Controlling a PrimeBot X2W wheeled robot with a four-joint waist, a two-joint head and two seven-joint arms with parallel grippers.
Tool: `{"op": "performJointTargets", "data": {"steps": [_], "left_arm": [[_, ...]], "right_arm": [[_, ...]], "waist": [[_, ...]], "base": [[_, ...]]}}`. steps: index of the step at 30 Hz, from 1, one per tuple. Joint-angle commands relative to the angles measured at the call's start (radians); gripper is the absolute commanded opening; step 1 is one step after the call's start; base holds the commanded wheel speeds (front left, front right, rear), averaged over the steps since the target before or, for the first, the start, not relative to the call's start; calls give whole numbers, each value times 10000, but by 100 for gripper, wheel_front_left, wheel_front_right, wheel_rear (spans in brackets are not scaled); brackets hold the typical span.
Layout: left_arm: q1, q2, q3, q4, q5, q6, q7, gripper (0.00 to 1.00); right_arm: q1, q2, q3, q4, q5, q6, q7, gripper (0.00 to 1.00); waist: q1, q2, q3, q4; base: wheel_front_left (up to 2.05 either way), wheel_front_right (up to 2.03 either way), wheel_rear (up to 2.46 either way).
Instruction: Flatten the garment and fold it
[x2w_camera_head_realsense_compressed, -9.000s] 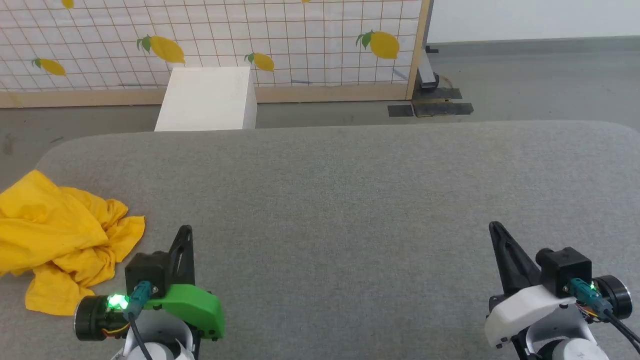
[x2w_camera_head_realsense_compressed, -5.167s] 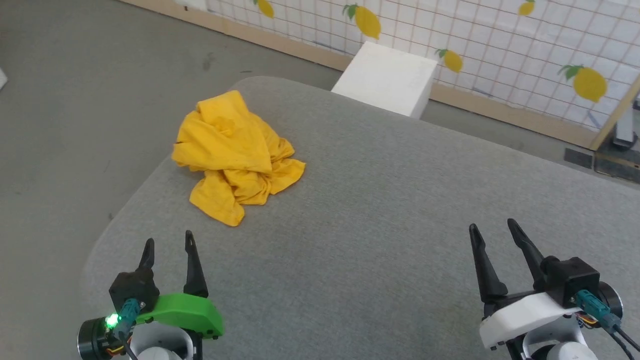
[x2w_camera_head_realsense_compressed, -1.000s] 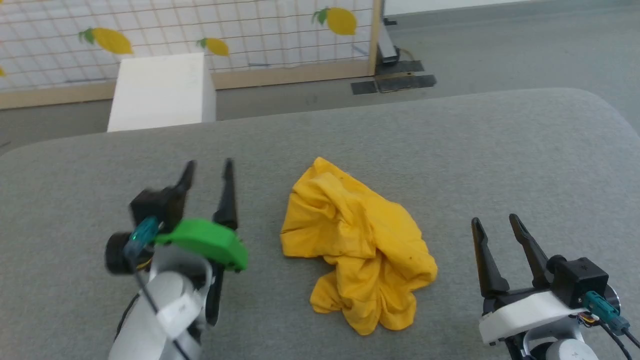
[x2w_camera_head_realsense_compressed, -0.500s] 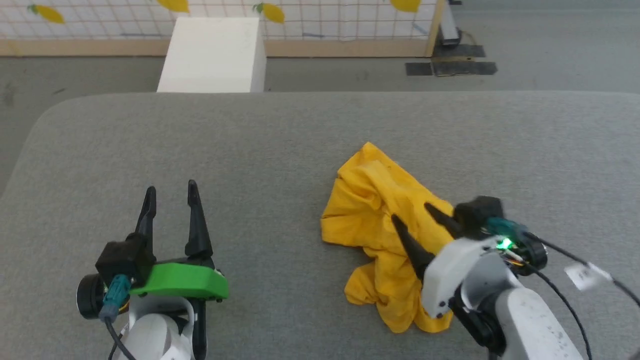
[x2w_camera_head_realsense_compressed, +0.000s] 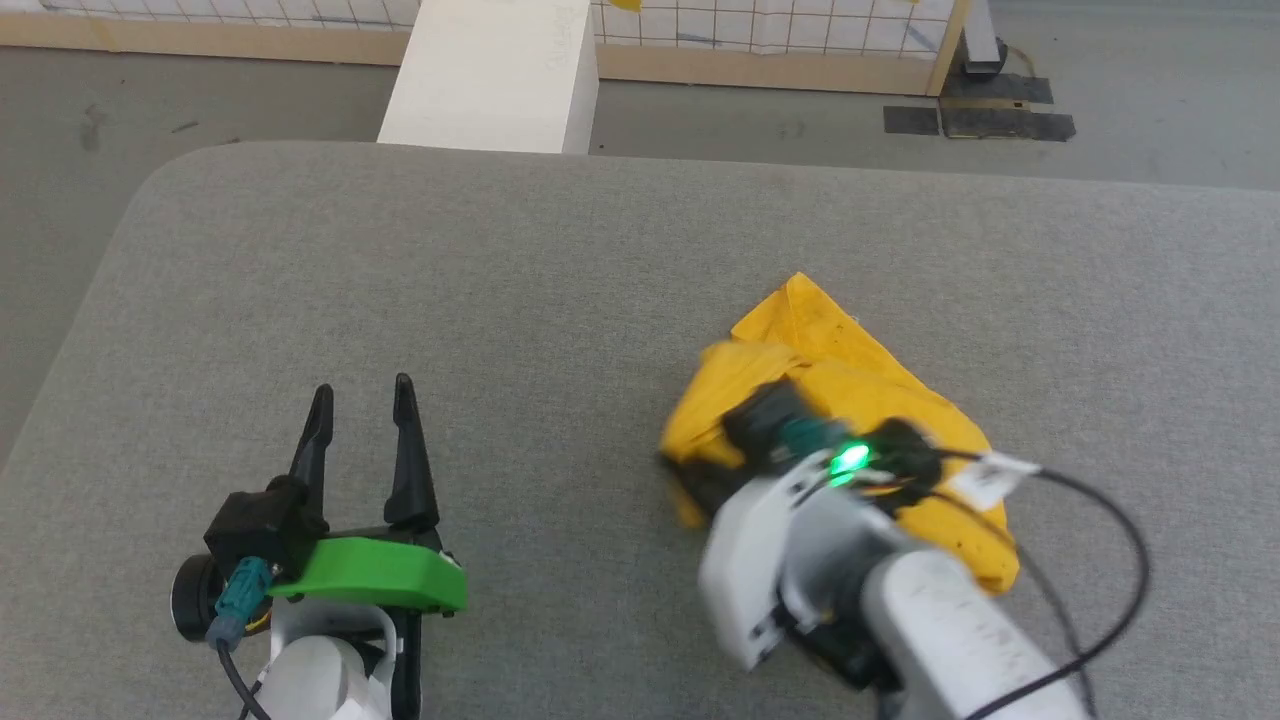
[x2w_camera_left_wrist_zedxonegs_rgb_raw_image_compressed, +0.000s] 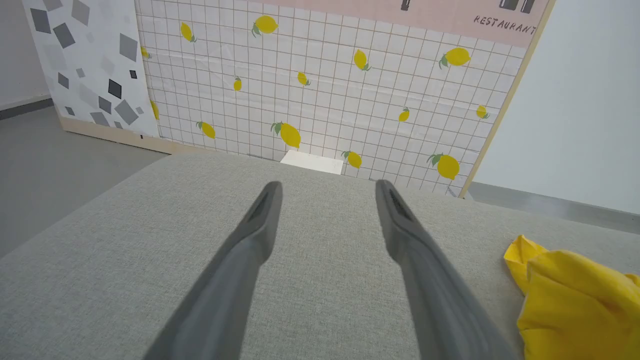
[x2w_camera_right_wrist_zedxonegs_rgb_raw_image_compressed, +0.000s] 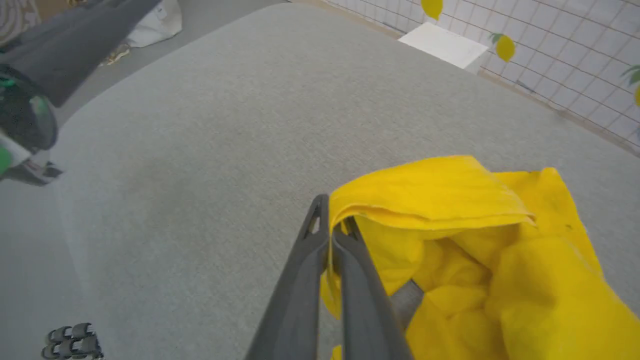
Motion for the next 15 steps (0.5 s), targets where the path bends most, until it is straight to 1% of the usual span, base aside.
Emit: {"op": "performJointTargets", "data": {"steps": [1,2,4,7,9,12,15], "left_arm": [[21,-60,46,31,123,-65,-46,100],[17,-68,60,49,137,-98,-46,100],[13,-78,73,98,153,-146,-46,100],[19,-87,95,188,164,-201,-47,100],[34,-90,132,224,146,-230,-47,100],[50,-92,138,226,70,-227,-47,100],[26,-93,55,247,25,-253,-47,100]], "right_arm": [[-184,24,505,52,303,-13,-57,0],[-279,14,1004,117,553,-13,-72,0],[-360,5,1633,215,1123,-13,-132,0],[-668,-33,1743,187,1623,-13,-672,0],[-1050,-85,1226,94,1619,-13,-1304,0],[-1634,-225,-292,39,1245,-13,-2111,0],[-2095,-541,-1975,260,570,-13,-2240,0]], "waist": [[0,0,4,35],[0,0,7,54],[0,0,14,81],[0,0,-7,65],[0,0,-37,7],[0,0,-80,-92],[0,0,-106,-163]], "base": [[0,0,0],[0,0,0],[0,0,0],[0,0,0],[0,0,0],[0,0,0],[0,0,0]]}}
